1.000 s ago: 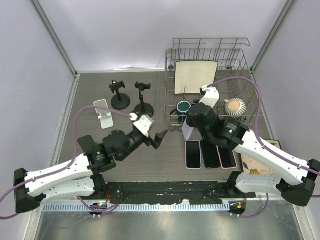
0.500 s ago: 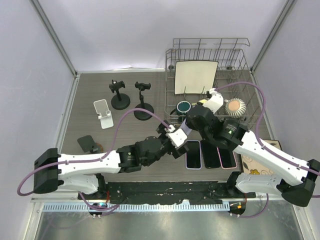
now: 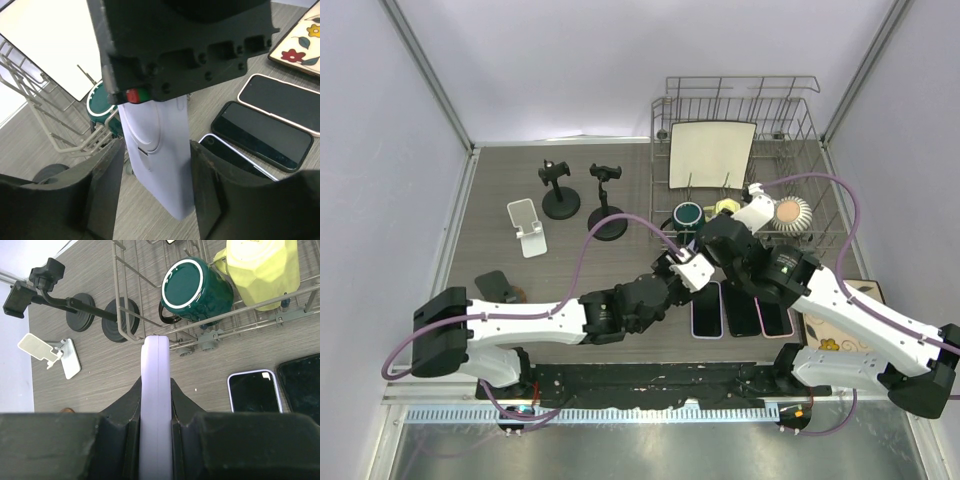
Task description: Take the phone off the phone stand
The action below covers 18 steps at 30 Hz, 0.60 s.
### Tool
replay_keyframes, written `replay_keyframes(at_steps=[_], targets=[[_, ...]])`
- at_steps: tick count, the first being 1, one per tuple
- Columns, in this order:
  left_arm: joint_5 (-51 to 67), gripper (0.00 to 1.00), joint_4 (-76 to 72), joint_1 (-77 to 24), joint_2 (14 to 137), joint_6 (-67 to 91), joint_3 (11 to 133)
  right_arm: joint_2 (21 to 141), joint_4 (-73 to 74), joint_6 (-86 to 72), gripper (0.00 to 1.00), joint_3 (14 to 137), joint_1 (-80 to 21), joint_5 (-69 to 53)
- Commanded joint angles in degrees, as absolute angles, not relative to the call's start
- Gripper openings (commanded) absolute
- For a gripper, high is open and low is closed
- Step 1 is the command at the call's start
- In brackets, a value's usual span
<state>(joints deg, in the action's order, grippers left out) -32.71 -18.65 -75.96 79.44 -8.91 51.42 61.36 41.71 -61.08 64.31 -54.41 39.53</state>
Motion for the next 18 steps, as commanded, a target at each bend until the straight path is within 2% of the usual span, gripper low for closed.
replay_keyframes(at_steps=[1,2,4,5,7,8,9,11,12,14,15,18], targets=[[-35.86,0.51,-23.12,-76.9,80.24,-8.35,54.58,59.5,38.06,-63.72,0.01,64.6,-54.67,42.27],[-35.95,0.44,-23.2,-77.17,80.24,-8.35,54.67,59.68,37.88,-63.98,0.01,64.43,-54.67,42.19],[-36.04,0.35,-23.2,-77.87,80.68,-8.35,54.76,59.85,37.71,-64.33,0.01,64.07,-54.67,42.1],[-36.12,0.25,-23.12,-78.05,80.77,-8.35,54.84,59.68,37.62,-64.6,0.01,63.99,-54.67,42.01],[-36.82,0.14,-23.03,-78.66,80.86,-8.26,54.84,59.5,36.83,-64.6,0.02,63.46,-54.67,42.19],[-37.17,0.05,-22.94,-78.92,80.77,-8.26,54.76,59.24,36.65,-64.77,0.03,63.37,-54.67,42.45],[-37.79,0.01,-22.85,-79.1,80.68,-8.09,54.76,58.46,36.04,-64.78,0.08,63.11,-54.67,42.71],[-38.23,0.0,-22.24,-79.19,80.07,-7.74,54.49,57.22,34.81,-64.51,0.22,61.97,-54.67,43.5],[-38.41,0.0,-21.8,-79.19,79.72,-7.3,54.32,55.56,33.24,-63.9,0.32,61.35,-54.67,43.94],[-39.2,0.0,-20.48,-79.19,78.93,-5.37,53.88,53.62,31.39,-62.85,0.41,59.6,-54.67,44.47],[-39.37,0.0,-19.96,-79.19,77.97,-4.67,53.7,52.74,29.72,-61.36,0.5,58.98,-54.67,45.17],[-40.08,0.0,-17.15,-79.19,75.77,-0.8,52.65,49.31,26.47,-57.93,0.62,57.13,-54.67,45.96]])
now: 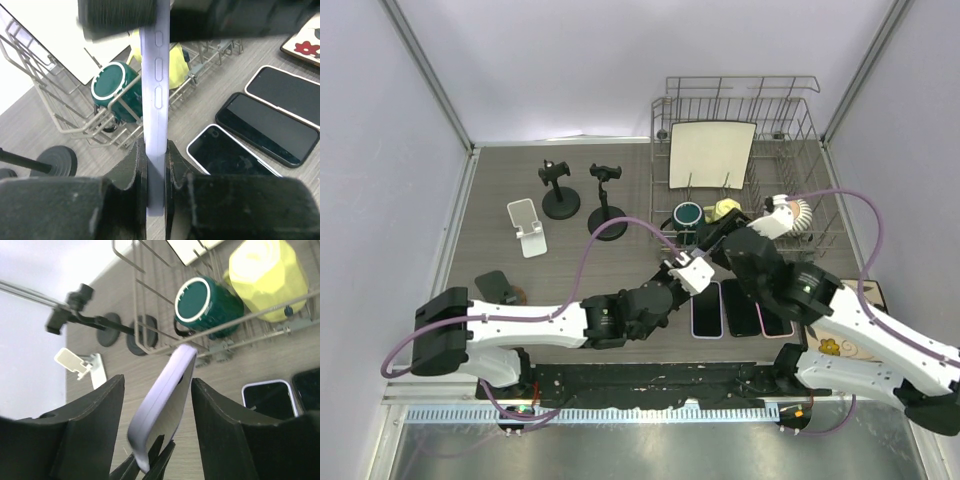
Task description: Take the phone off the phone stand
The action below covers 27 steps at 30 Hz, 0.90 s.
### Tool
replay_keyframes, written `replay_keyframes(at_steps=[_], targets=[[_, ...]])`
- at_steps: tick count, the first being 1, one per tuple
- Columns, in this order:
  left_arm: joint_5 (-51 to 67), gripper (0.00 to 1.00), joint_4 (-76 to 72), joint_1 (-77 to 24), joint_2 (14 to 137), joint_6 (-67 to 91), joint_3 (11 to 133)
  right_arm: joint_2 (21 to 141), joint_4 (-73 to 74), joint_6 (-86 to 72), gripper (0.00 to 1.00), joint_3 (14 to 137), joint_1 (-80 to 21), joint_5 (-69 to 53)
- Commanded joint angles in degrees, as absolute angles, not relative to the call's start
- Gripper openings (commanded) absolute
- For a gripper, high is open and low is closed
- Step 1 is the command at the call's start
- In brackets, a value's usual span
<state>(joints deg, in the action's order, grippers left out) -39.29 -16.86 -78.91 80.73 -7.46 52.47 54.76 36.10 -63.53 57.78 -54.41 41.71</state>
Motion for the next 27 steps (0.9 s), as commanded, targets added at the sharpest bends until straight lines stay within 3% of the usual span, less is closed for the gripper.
replay_keyframes(at_steps=[1,5,16,27], targets=[[-40.25,0.0,-15.14,-79.19,75.15,-0.36,52.12,47.91,25.67,-55.31,0.65,56.43,-54.67,46.14],[-41.66,0.0,-9.24,-79.19,71.55,9.9,50.63,45.01,24.7,-49.85,0.76,55.72,-54.67,47.9],[-37.19,0.0,3.42,-72.87,56.79,39.88,37.99,36.13,20.05,-38.59,0.77,51.87,-54.67,54.14],[-28.39,0.0,-4.55,-67.68,53.87,58.97,26.11,30.23,16.61,-35.77,0.78,46.93,-54.67,50.01]])
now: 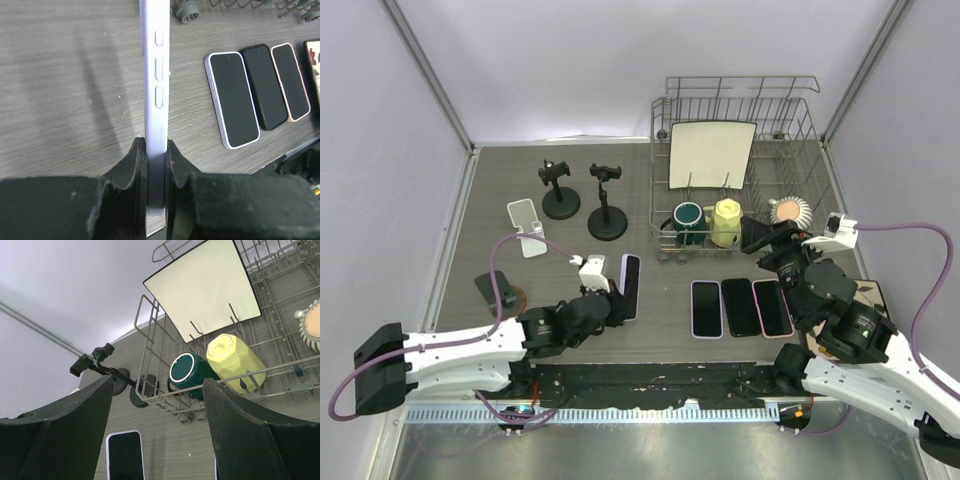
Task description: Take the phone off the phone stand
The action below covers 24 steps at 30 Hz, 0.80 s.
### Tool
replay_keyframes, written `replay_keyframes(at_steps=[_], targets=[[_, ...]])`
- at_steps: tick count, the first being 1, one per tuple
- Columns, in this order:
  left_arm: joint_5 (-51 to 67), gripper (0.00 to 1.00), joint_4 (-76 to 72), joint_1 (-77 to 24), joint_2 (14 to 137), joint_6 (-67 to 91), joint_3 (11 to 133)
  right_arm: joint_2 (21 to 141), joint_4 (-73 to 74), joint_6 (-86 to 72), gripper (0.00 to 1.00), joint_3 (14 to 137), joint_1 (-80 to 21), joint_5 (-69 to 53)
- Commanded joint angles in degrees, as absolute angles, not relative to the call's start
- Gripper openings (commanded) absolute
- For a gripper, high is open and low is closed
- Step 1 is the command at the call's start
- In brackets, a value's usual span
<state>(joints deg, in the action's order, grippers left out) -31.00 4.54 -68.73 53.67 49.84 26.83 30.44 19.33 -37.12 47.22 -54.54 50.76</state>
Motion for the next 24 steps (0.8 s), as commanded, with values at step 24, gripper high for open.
replay_keyframes(at_steps=[24], targets=[[-3.69,0.0,-45.18,-59.94,92.72,74.35,27.77,32.26,18.81,-38.06,0.77,47.02,-54.67,46.58]])
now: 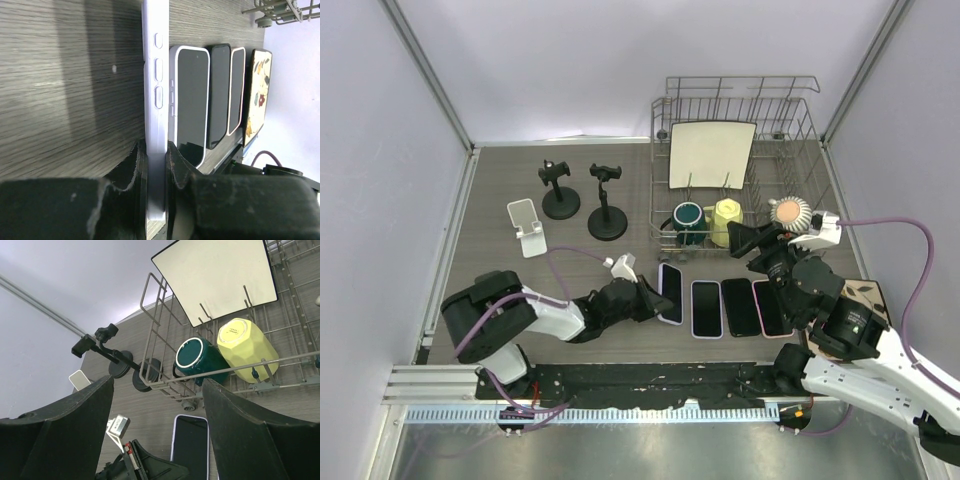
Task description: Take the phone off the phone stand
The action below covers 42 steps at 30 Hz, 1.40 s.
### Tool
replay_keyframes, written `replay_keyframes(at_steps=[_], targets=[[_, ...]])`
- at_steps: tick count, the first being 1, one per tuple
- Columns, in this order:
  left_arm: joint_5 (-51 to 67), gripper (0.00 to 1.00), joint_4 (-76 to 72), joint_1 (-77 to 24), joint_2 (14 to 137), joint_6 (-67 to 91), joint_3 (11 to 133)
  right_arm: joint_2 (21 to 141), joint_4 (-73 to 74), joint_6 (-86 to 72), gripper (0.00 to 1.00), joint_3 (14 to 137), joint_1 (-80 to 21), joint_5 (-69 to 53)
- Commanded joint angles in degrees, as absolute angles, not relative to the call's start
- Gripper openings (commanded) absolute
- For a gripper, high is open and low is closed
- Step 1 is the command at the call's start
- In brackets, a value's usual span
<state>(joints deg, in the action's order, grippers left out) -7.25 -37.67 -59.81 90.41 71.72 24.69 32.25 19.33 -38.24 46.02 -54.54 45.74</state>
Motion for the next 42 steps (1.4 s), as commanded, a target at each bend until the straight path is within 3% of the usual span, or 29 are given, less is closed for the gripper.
replay_keyframes(at_steps=[1,2,11,20,26,30,37,42], targets=[[-3.95,0.0,-45.0,-59.94,92.9,74.62,27.86,31.99,18.98,-37.97,0.77,47.02,-54.67,46.76],[-4.3,0.01,-44.48,-59.94,92.9,75.14,27.86,31.91,19.51,-37.97,0.77,47.11,-54.75,46.93],[-9.66,0.36,-39.47,-59.94,89.04,76.82,25.84,30.15,20.57,-34.81,0.77,47.28,-54.67,50.89],[-12.92,0.84,-34.72,-57.75,84.12,76.46,24.26,33.48,20.13,-29.28,0.77,50.18,-54.67,52.65],[-14.33,0.96,-31.21,-53.27,78.59,75.94,21.89,36.99,19.16,-27.86,0.77,50.89,-54.67,51.07],[-14.94,0.98,-28.05,-48.71,73.24,74.45,20.92,40.6,18.9,-26.99,0.77,51.94,-54.67,48.0],[-15.82,1.0,-3.48,-36.32,56.46,60.66,28.01,50.44,21.35,-23.29,0.77,56.51,-53.79,43.61],[-13.9,1.0,11.74,-24.1,50.02,47.76,38.3,57.82,24.43,-24.87,0.78,60.99,-46.09,33.34]])
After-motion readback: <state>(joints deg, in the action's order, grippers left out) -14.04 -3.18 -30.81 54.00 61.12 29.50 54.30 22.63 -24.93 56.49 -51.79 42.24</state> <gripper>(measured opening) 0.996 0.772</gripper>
